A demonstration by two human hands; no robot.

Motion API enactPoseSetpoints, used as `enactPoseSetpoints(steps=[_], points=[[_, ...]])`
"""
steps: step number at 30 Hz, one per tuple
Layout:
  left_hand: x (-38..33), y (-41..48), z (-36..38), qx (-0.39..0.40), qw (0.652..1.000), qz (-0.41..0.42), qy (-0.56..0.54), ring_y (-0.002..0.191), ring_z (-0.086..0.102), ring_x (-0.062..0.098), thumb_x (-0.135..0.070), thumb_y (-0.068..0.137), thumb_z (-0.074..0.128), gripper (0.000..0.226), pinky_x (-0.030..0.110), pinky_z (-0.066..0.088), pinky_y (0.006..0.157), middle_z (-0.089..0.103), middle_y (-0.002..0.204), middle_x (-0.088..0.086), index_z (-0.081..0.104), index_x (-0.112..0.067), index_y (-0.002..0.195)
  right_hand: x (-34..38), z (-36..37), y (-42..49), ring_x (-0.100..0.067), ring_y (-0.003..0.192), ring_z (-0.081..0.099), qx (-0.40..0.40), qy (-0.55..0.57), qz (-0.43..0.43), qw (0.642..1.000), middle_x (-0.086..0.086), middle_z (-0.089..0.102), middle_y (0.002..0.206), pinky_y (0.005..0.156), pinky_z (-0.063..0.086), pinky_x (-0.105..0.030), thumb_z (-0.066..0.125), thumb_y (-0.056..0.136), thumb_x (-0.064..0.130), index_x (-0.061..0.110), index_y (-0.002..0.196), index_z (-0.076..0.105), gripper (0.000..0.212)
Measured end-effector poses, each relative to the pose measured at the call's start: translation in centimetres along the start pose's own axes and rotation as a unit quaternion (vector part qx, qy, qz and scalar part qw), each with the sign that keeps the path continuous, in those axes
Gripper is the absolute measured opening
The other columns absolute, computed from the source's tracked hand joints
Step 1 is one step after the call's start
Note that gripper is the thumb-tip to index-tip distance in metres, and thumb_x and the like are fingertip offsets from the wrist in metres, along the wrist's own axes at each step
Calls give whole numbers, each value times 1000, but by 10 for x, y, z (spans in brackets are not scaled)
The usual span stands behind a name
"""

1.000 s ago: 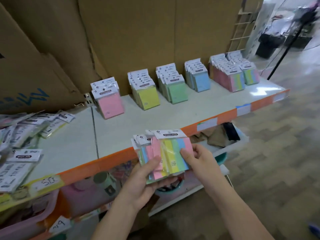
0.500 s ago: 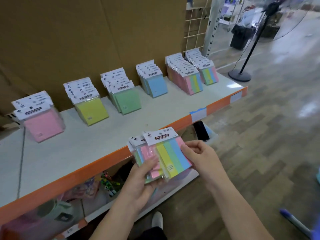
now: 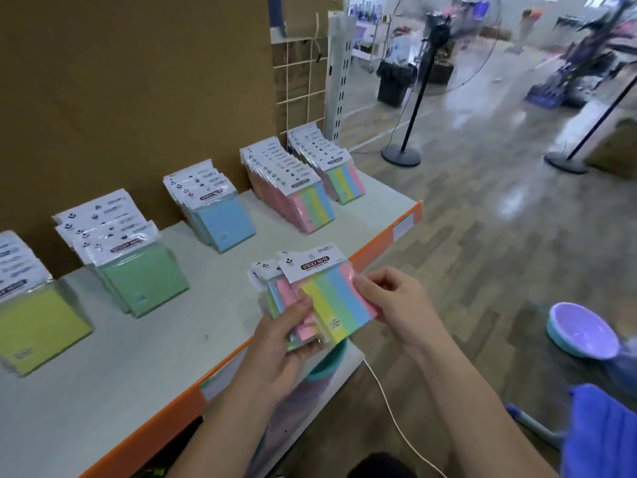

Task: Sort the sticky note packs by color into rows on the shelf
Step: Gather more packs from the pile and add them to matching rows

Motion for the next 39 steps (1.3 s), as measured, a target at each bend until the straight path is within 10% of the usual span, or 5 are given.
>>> enactPoseSetpoints(steps=[9,13,26,39], points=[[-10,75,28,-58,997,45,-16,95,73,29,-20,71,71,43,45,59,77,74,110,12,68,-17,113,3,-9,110,-16,76,59,171,-33,37,984,-1,68,82,68,45,-33,73,89,21,22,98,71,9],[-8,100,54,-95,993,69,-20,95,73,29,-21,69,73,51,40,61,66,74,111,13,65,-15,119,20,-17,157,0,58,53,250,-150,-21,956,11,66,74,52,39,-14,72,89,23,21,94,72,5],[21,128,78,-183,962,161,-119,98,71,37,-11,66,78,68,43,60,69,69,115,24,55,6,127,38,-32,320,-12,66,51,172,-231,-139,947,-6,60,80,59,42,-19,72,87,7,1,91,64,10],[39,136,105,-175,954,188,-157,94,72,38,-9,63,78,49,44,60,65,71,110,23,67,-2,110,41,-48,308,-10,94,49,121,-279,-209,930,-1,59,109,80,34,-24,56,98,35,16,111,60,24]])
Point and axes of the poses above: each hand's wrist, its own y-axis towards the middle knuckle, its own z-axis out of the palm, x = y × z, the point moved 10 cm from there along y, towards the middle knuckle
